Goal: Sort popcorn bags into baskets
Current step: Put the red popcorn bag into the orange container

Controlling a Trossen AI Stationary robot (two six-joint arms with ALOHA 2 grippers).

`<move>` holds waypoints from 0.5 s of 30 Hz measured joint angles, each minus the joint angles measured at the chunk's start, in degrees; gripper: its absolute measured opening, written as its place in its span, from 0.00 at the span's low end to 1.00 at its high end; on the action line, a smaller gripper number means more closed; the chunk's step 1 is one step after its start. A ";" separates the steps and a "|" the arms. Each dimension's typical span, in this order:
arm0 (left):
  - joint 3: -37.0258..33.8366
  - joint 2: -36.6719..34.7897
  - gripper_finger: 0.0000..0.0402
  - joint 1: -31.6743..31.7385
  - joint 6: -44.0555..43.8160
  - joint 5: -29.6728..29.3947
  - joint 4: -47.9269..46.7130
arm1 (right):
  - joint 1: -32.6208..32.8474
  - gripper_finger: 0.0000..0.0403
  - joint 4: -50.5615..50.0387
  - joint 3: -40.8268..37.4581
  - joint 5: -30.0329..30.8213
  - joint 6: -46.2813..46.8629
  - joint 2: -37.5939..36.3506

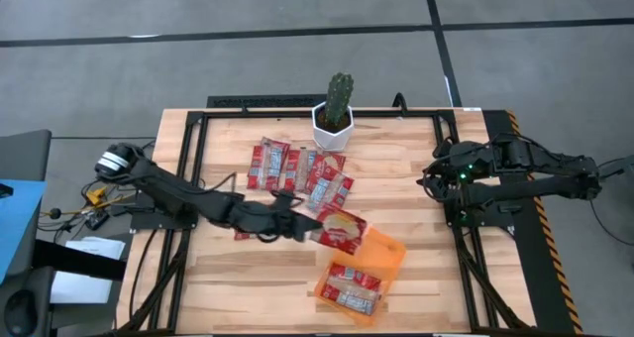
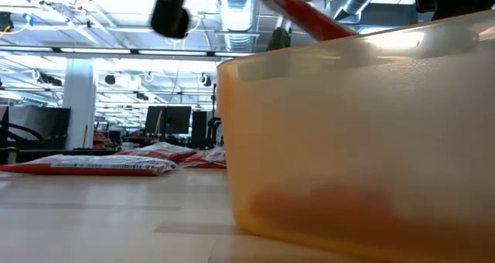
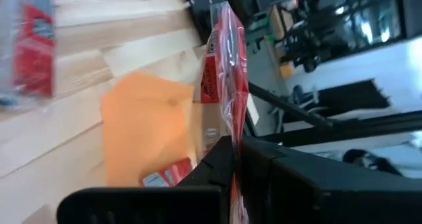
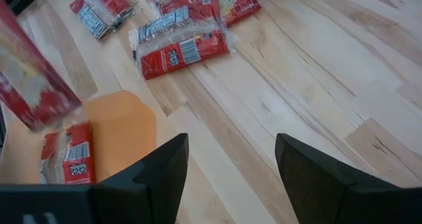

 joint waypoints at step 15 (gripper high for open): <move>16.40 19.80 0.00 2.58 0.94 8.73 -3.83 | -0.02 0.63 -0.03 0.00 0.07 1.41 0.01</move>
